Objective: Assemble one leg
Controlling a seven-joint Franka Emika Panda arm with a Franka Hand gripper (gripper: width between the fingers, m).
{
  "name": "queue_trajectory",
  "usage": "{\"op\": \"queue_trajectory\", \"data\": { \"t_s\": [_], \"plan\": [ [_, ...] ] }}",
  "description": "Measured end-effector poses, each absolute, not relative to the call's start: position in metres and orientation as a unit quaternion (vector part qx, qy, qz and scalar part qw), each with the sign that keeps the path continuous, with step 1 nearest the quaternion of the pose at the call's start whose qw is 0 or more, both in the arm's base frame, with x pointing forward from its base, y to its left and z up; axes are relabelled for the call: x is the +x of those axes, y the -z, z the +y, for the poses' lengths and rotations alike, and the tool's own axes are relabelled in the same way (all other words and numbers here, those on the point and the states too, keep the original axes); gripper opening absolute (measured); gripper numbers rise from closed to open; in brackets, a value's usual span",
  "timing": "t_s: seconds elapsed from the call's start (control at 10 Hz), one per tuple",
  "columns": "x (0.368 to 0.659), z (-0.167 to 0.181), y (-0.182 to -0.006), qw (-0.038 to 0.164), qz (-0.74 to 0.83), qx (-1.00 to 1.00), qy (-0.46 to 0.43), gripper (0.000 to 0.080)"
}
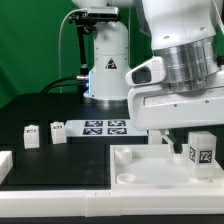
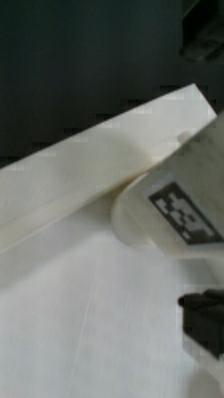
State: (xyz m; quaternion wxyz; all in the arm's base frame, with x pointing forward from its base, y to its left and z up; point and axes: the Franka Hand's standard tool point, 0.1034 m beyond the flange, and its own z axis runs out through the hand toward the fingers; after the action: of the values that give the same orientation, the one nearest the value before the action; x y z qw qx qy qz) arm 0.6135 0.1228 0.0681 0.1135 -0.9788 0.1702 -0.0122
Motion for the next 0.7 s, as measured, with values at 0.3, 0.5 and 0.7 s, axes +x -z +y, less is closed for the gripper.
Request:
{"op": "queue_trajectory", "data": {
  "t_s": [0.3, 0.5, 0.7],
  "plan": [
    [0.6183, 0.1181, -0.0683, 0.088, -0.007, -0.995, 0.041, 0.0649],
    [0.6202, 0.1148, -0.0689, 0.077, -0.099, -0.991, 0.052, 0.0649],
    [0.6202, 0.1151, -0.0689, 0.078, -0.094, -0.991, 0.052, 0.0622]
  ]
}}
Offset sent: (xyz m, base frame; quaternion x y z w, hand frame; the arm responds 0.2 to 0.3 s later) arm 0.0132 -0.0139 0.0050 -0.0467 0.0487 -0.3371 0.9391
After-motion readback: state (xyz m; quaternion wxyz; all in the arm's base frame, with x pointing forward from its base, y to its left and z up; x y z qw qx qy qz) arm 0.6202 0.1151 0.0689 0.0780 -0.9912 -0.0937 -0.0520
